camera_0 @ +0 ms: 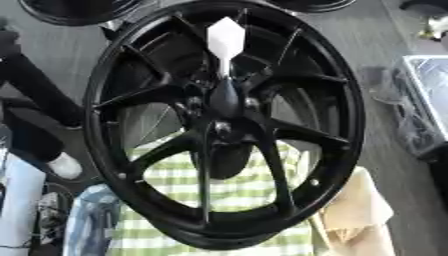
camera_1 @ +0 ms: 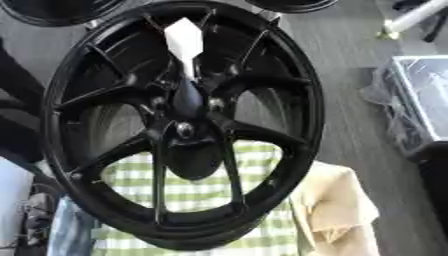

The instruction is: Pull the pin out of the wheel hub.

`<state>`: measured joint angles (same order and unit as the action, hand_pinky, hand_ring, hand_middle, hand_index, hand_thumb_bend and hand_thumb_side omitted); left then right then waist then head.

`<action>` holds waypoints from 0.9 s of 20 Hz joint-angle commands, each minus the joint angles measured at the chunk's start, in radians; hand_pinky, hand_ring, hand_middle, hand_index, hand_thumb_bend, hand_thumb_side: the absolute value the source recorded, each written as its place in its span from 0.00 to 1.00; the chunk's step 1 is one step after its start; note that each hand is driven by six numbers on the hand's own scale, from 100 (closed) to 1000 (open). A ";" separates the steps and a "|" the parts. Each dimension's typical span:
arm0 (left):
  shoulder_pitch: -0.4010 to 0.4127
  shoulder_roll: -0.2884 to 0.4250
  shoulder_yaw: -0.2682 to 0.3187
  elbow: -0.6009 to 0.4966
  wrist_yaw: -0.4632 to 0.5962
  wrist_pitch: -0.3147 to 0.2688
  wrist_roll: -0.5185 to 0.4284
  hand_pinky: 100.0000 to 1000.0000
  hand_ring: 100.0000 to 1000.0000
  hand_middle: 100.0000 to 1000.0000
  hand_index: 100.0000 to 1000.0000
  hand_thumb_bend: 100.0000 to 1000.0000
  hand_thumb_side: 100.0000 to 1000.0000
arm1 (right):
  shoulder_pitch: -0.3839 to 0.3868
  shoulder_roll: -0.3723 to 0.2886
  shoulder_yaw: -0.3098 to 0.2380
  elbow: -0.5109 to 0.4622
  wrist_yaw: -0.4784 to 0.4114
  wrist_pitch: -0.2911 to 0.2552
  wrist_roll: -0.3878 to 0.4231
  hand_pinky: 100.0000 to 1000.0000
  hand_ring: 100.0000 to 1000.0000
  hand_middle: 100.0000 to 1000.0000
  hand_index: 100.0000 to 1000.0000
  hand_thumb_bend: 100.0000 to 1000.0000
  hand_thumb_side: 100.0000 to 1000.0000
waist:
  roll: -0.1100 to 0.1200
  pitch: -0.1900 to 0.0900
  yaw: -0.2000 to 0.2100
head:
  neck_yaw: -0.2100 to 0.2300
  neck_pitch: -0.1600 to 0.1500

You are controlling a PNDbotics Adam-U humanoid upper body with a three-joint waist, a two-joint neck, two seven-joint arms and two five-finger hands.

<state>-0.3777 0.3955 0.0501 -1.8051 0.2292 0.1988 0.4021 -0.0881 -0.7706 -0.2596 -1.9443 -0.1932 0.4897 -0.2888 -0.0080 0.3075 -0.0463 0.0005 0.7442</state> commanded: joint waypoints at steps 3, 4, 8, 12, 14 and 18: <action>-0.008 0.023 0.011 -0.017 0.001 0.000 0.004 0.68 0.61 0.58 0.66 0.00 0.79 | 0.053 0.042 -0.061 0.073 0.146 -0.006 0.024 0.82 0.76 0.63 0.85 0.00 0.00 | 0.002 -0.011 -0.004 | 0.006 -0.013; -0.008 0.023 0.011 -0.018 0.001 0.000 0.004 0.68 0.61 0.58 0.66 0.00 0.79 | 0.059 0.052 -0.066 0.086 0.161 -0.005 0.033 0.88 0.83 0.73 0.90 0.00 0.00 | 0.003 -0.011 -0.004 | 0.006 -0.013; -0.009 0.021 0.011 -0.018 0.002 0.000 0.003 0.68 0.61 0.58 0.66 0.00 0.79 | 0.070 0.071 -0.076 0.139 0.194 0.013 0.032 0.93 0.89 0.78 0.95 0.00 0.11 | 0.002 -0.011 -0.002 | 0.007 -0.013; -0.011 0.019 0.011 -0.018 0.003 0.001 0.002 0.68 0.61 0.58 0.66 0.00 0.78 | 0.067 0.080 -0.069 0.152 0.185 0.035 -0.002 0.94 0.90 0.79 0.97 0.00 0.11 | 0.002 -0.011 0.001 | 0.006 -0.011; -0.011 0.019 0.010 -0.018 0.003 0.001 0.002 0.68 0.61 0.58 0.66 0.00 0.78 | 0.067 0.082 -0.065 0.150 0.172 0.037 -0.008 0.92 0.89 0.78 0.96 0.00 0.07 | 0.002 -0.011 0.001 | 0.007 -0.011; -0.010 0.020 0.010 -0.018 0.004 0.001 0.002 0.68 0.61 0.58 0.66 0.00 0.79 | 0.049 0.082 -0.067 0.127 0.148 0.043 -0.068 0.87 0.84 0.74 0.94 0.00 0.34 | 0.002 -0.012 0.002 | 0.009 -0.011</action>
<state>-0.3780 0.3955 0.0524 -1.8052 0.2305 0.1991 0.4026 -0.0325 -0.6643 -0.3177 -1.7958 -0.0365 0.5314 -0.3377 -0.0036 0.3105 -0.0456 0.0075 0.7439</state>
